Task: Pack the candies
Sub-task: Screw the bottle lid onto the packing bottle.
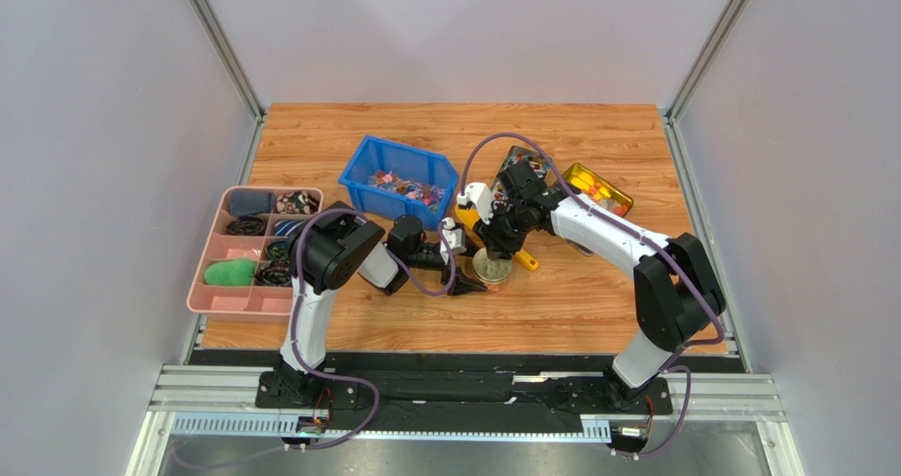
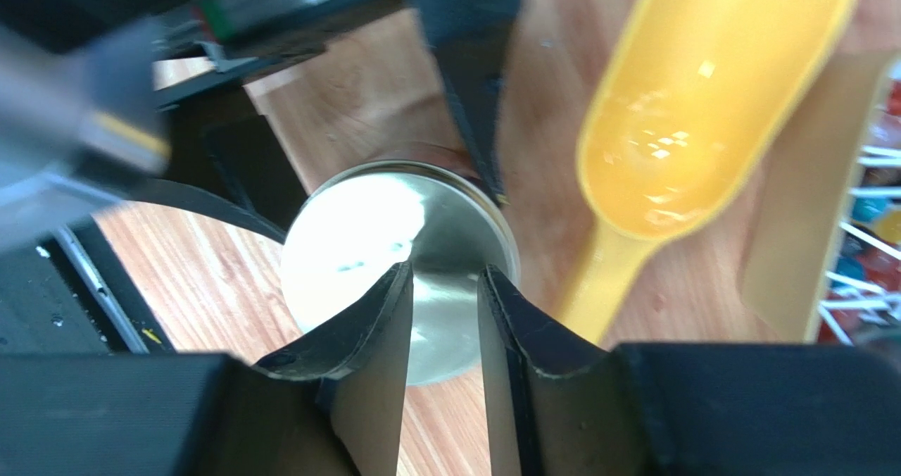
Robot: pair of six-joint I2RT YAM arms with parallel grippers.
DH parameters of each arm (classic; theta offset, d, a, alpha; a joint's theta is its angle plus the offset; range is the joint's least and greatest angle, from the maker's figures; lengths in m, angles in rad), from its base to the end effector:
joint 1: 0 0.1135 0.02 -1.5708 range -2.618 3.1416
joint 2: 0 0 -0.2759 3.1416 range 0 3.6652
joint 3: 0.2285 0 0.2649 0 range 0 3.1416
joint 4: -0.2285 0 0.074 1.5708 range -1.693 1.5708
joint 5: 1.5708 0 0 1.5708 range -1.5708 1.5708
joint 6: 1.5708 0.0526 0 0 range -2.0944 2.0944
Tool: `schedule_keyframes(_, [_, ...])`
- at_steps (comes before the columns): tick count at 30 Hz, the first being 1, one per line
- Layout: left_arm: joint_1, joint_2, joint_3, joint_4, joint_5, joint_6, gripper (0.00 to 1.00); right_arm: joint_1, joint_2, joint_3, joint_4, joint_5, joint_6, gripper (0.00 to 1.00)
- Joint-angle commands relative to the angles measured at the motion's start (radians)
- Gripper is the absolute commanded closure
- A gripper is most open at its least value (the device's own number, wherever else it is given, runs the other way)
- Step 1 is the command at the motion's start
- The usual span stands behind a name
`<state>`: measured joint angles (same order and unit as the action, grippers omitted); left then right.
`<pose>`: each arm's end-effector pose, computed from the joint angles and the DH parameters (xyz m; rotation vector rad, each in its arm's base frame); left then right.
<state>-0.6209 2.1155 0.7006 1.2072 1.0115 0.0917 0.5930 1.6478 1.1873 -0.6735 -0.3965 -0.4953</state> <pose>0.2685 -0.2469 0.0829 1.3028 1.3208 -1.2636 0.2796 0.2129 0.2167 -1.4849 2.2240 0.5650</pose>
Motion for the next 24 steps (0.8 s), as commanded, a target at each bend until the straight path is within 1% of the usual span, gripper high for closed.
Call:
schedule_keyframes(1, [0.007, 0.003, 0.008, -0.012, 0.007, -0.018, 0.25, -0.035, 0.004, 0.077, -0.003, 0.005, -0.012, 0.66])
schedule_keyframes(7, [0.007, 0.003, 0.01, -0.012, 0.006, -0.018, 0.25, -0.051, 0.055, 0.101, -0.014, -0.018, -0.022, 0.64])
schedule_keyframes(14, [0.006, 0.003, 0.01, -0.012, 0.009, -0.021, 0.25, -0.065, 0.098, 0.12, -0.038, -0.074, -0.023, 0.65])
schedule_keyframes(18, [0.006, 0.003, 0.01, -0.011, 0.009, -0.021, 0.25, -0.068, 0.107, 0.123, -0.07, -0.09, -0.029, 0.7])
schedule_keyframes(19, [0.006, 0.003, 0.01, -0.011, 0.009, -0.021, 0.25, -0.068, 0.109, 0.123, -0.077, -0.09, -0.031, 0.74])
schedule_keyframes(21, [0.009, 0.001, 0.01, -0.011, 0.006, -0.023, 0.25, -0.074, 0.109, 0.118, -0.09, -0.096, -0.032, 0.78])
schedule_keyframes(24, [0.007, 0.0, 0.008, -0.009, 0.004, -0.023, 0.25, -0.082, 0.106, 0.1, -0.101, -0.094, -0.035, 0.79])
